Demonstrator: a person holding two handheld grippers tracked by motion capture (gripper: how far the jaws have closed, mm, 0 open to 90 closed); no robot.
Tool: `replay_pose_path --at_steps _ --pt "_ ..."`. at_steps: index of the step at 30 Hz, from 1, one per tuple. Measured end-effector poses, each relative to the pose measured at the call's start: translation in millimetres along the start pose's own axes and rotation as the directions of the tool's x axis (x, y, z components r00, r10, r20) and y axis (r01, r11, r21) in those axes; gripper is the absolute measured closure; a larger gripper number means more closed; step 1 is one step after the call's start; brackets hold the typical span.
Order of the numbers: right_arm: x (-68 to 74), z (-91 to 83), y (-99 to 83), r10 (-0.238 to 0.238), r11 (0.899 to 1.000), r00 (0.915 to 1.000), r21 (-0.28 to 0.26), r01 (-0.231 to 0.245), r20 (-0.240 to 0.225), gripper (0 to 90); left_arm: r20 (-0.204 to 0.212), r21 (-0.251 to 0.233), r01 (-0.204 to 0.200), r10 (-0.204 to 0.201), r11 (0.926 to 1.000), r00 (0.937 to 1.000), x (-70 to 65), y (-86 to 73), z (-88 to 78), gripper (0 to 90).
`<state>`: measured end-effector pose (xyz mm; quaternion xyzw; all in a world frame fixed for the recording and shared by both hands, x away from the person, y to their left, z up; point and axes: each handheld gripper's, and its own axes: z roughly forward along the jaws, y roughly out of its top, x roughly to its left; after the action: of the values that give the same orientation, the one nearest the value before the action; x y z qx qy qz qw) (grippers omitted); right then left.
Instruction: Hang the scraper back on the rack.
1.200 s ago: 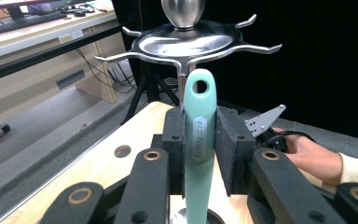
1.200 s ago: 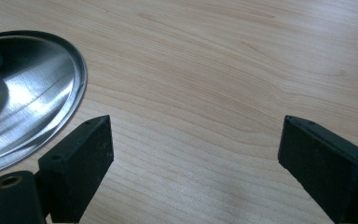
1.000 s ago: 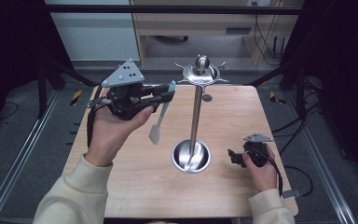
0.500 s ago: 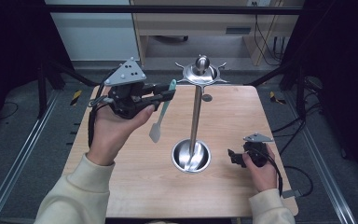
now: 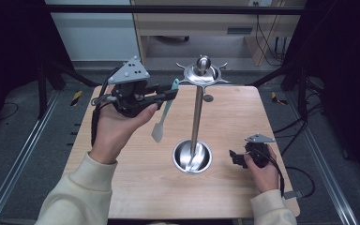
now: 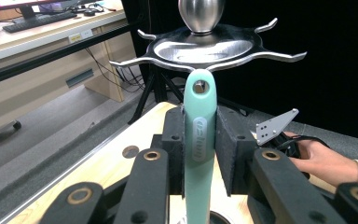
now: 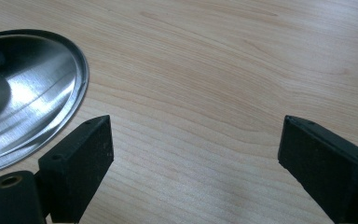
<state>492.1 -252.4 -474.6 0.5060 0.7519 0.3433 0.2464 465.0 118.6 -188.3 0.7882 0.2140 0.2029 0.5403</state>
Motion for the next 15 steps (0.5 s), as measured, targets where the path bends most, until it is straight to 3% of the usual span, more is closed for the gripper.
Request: replay_pose_path --at_steps 15 --pt "0.1 -0.2 0.2 0.002 1.000 1.0000 -0.001 -0.002 -0.003 10.5 0.002 -0.001 -0.002 0.002 1.0000 1.0000 -1.0 0.7 9.8 74.2"
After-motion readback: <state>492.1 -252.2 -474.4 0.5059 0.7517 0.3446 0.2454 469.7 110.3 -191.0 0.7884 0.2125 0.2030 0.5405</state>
